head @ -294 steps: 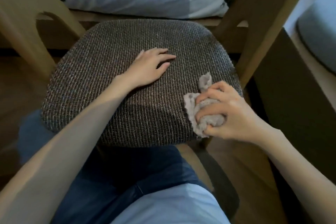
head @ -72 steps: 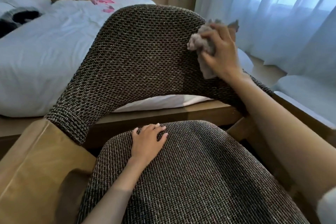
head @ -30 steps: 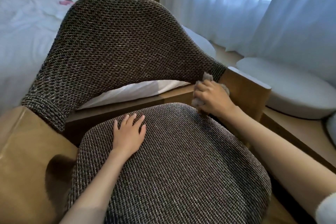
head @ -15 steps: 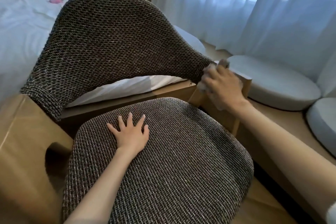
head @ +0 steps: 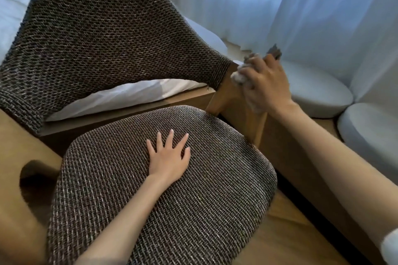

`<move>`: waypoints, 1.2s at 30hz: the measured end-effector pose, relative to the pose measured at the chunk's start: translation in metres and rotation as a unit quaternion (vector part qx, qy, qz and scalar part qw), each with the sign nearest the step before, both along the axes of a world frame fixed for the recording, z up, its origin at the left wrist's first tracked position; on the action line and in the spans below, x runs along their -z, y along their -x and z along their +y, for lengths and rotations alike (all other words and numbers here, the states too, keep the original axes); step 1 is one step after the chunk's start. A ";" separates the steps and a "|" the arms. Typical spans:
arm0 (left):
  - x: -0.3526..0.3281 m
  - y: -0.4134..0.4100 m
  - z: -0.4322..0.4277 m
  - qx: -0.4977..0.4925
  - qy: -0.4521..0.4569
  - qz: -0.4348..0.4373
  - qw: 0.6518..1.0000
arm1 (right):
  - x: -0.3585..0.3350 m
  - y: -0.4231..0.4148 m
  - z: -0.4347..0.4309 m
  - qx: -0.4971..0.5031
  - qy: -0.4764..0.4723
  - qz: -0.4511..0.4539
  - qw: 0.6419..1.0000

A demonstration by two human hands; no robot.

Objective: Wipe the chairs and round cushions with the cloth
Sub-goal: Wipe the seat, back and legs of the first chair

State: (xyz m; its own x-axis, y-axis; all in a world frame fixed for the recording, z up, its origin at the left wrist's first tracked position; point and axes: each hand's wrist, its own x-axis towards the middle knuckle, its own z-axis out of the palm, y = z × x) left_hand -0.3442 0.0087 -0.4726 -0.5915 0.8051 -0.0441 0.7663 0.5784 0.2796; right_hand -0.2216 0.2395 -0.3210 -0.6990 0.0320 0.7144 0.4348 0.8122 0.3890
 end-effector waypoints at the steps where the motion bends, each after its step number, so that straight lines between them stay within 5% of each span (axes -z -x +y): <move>1: 0.000 0.000 0.000 0.000 -0.001 0.002 1.000 | 0.011 -0.003 -0.001 0.001 -0.005 -0.003 1.000; 9: 0.001 0.003 -0.005 0.006 -0.007 0.009 1.000 | 0.106 -0.039 -0.009 0.005 -0.018 -0.214 0.977; 13: 0.001 0.002 -0.009 0.010 -0.009 0.007 1.000 | 0.072 -0.035 -0.016 0.020 -0.037 -0.198 0.979; 19: -0.001 0.001 -0.014 0.010 -0.018 -0.004 1.000 | 0.042 -0.026 -0.020 0.017 0.033 -0.036 0.999; 24: -0.017 -0.001 -0.037 -0.003 -0.031 0.018 0.999 | 0.102 -0.036 -0.045 0.002 0.128 -0.105 0.986; 27: -0.043 0.002 -0.060 -0.005 -0.023 0.063 0.998 | 0.091 -0.019 -0.069 -0.019 0.268 -0.033 0.963; 31: -0.082 -0.004 -0.100 -0.048 -0.097 0.143 0.984 | 0.051 0.029 -0.109 -0.134 0.430 0.090 0.888; 36: -0.133 -0.019 -0.149 -0.067 -0.193 0.302 0.931 | 0.034 0.101 -0.161 -0.237 0.519 0.098 0.815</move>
